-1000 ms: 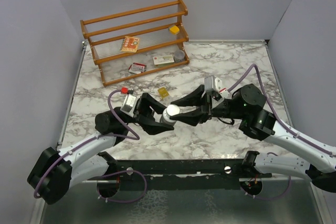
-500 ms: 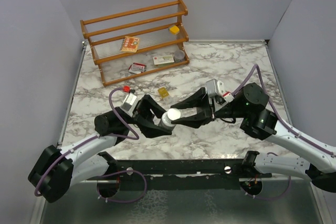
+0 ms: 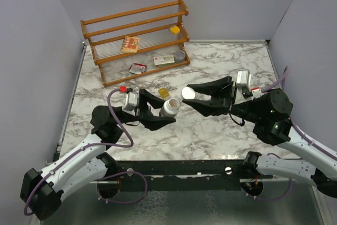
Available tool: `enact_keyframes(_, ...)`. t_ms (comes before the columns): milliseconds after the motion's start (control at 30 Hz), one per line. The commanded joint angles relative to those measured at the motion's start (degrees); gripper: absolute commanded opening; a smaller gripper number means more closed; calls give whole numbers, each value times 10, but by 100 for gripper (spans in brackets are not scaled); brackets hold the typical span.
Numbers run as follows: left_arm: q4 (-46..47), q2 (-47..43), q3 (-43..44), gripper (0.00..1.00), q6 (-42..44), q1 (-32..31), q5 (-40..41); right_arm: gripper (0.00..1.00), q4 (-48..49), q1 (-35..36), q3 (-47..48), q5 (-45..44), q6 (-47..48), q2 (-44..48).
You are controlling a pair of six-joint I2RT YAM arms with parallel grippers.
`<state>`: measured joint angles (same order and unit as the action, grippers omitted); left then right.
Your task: Sort the pills into containers
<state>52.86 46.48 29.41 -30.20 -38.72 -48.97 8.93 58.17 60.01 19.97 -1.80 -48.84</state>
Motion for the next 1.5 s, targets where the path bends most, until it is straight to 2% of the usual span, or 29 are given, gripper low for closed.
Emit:
enact_keyframes(0,-265,-7,45,0,145,0,142,6,1,-1,-9,-186,-23,-3)
enact_keyframes(100,-364,8,73,0,189,-2,224,2,-17,-1,-6,-248,-26,-19)
enact_keyframes(233,-437,36,94,0,218,-8,305,1,-34,-1,-7,-324,-26,-47)
enact_keyframes(600,-483,61,93,0,248,-10,373,1,-5,-2,-67,-502,-51,-115)
enact_keyframes(700,-492,79,88,0,246,-10,390,1,1,-4,-82,-525,-58,-126)
enact_keyframes(900,-478,118,74,0,238,-10,393,1,1,-40,-90,-509,-79,-141)
enact_keyframes(1067,-475,136,72,0,242,-10,403,1,-4,-140,-82,-396,-119,-169)
enact_keyframes(1300,-476,183,81,0,250,-9,411,1,21,-233,-76,-319,-147,-238)
enact_keyframes(1467,-476,219,87,0,259,-9,411,1,64,-258,-107,-314,-150,-257)
